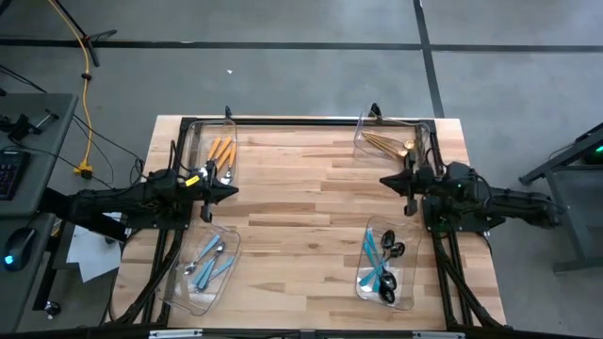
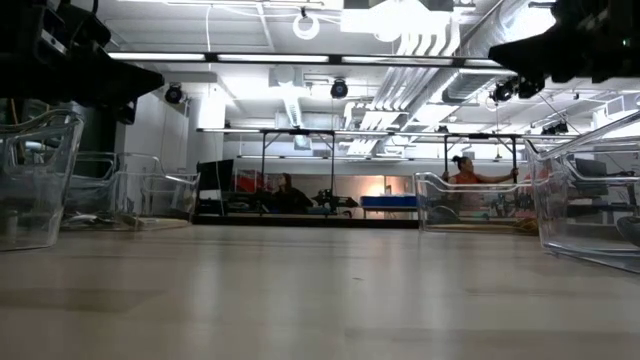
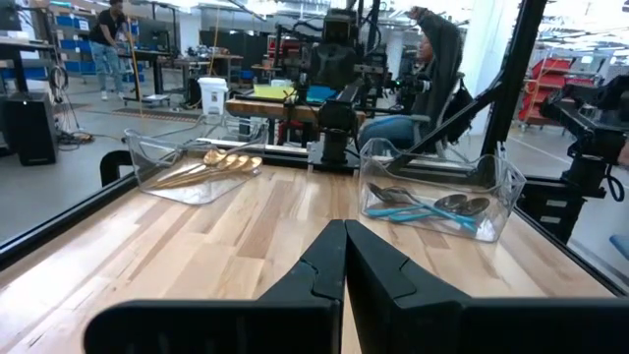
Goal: Sort silverware by color (type)
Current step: Return to Home Position
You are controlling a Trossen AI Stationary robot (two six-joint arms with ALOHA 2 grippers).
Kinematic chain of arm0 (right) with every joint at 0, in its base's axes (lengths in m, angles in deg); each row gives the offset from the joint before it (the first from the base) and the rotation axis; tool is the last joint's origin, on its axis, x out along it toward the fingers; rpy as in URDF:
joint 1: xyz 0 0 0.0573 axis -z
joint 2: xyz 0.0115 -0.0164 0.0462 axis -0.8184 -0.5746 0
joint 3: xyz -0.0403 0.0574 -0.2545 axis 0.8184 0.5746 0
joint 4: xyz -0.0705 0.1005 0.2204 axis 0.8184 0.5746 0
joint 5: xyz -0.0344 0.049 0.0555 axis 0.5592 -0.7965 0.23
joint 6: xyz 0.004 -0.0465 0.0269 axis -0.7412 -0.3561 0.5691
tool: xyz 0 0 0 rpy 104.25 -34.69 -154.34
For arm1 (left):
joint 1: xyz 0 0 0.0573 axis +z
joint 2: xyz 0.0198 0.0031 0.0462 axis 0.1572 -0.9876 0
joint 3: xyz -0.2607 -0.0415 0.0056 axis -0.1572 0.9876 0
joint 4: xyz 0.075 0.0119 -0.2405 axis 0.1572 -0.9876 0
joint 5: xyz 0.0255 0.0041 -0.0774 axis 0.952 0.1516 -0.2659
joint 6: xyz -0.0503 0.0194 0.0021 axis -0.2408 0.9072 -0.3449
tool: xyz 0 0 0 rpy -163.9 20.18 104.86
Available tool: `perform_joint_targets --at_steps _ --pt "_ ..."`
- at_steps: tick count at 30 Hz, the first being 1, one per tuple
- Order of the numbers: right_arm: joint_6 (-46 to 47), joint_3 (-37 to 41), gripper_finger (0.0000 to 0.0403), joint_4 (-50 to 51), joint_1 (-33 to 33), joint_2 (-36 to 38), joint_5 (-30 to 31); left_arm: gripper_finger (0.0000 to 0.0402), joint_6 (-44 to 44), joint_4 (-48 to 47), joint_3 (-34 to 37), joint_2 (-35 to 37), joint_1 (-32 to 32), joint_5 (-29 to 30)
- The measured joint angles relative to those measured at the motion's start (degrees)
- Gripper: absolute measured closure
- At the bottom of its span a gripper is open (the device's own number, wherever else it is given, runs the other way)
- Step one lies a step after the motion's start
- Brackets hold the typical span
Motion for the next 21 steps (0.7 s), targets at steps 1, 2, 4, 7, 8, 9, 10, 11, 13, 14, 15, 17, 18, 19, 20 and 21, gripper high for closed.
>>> perform_joint_targets --at_steps 1,2,4,7,8,9,10,11,13,14,15,17,18,19,20,21 --pt "0.02 1.36 0.0403 -1.49 -0.46 0.57 -0.03 0.0401 0.02 0.00 0.00 0.00 0.00 0.00" --pt "0.07 3.05 0.0403 -3.43 -0.95 1.08 -0.03 0.0401 0.01 0.00 0.00 0.00 -0.02 0.00" --pt "0.22 6.42 0.0403 -7.55 -2.13 1.92 0.04 0.0401 0.00 0.00 0.00 0.00 -0.01 0.00" --pt "0.17 10.10 0.0403 -11.64 -4.01 2.93 1.43 0.0401 0.00 0.00 0.00 -0.01 0.00 0.00" --pt "0.17 10.02 0.0403 -11.05 -4.64 3.16 2.39 0.0401 0.00 -0.01 0.00 -0.02 -0.02 0.00" --pt "0.23 9.99 0.0403 -9.77 -5.37 3.25 3.42 0.0401 0.02 -0.02 0.00 0.00 -0.02 0.01" --pt "0.46 10.07 0.0403 -9.44 -6.21 3.18 4.52 0.0401 0.02 0.00 0.00 -0.02 -0.02 0.02" --pt "0.51 10.07 0.0403 -9.18 -7.07 3.16 5.51 0.0401 0.00 0.00 0.00 -0.01 -0.02 0.02" --pt "0.15 10.07 0.0403 -7.71 -9.00 3.19 8.23 0.0401 0.02 0.00 0.00 0.00 -0.02 0.02" --pt "-0.47 10.07 0.0403 -7.01 -10.00 3.19 10.03 0.0401 0.02 0.00 0.00 -0.02 -0.02 0.02" --pt "-1.69 10.07 0.0403 -5.90 -10.99 3.19 11.47 0.0401 0.00 -0.01 0.00 -0.02 -0.02 0.02" --pt "-4.27 10.07 0.0403 -3.97 -12.70 3.27 12.80 0.0401 0.02 0.00 0.00 -0.02 -0.02 0.02" --pt "-4.98 10.07 0.0403 -2.83 -13.54 3.36 12.78 0.0401 0.02 0.00 0.00 0.00 -0.02 0.02" --pt "-5.15 10.07 0.0403 -1.79 -14.32 3.40 12.97 0.0401 0.00 0.00 0.00 -0.02 -0.02 0.02" --pt "-5.23 10.07 0.0403 -0.65 -15.01 3.40 13.49 0.0401 0.00 -0.01 0.00 -0.02 -0.02 0.02" --pt "-5.42 10.07 0.0403 0.56 -15.66 3.40 14.53 0.0401 0.01 0.00 0.00 -0.02 -0.02 0.02"
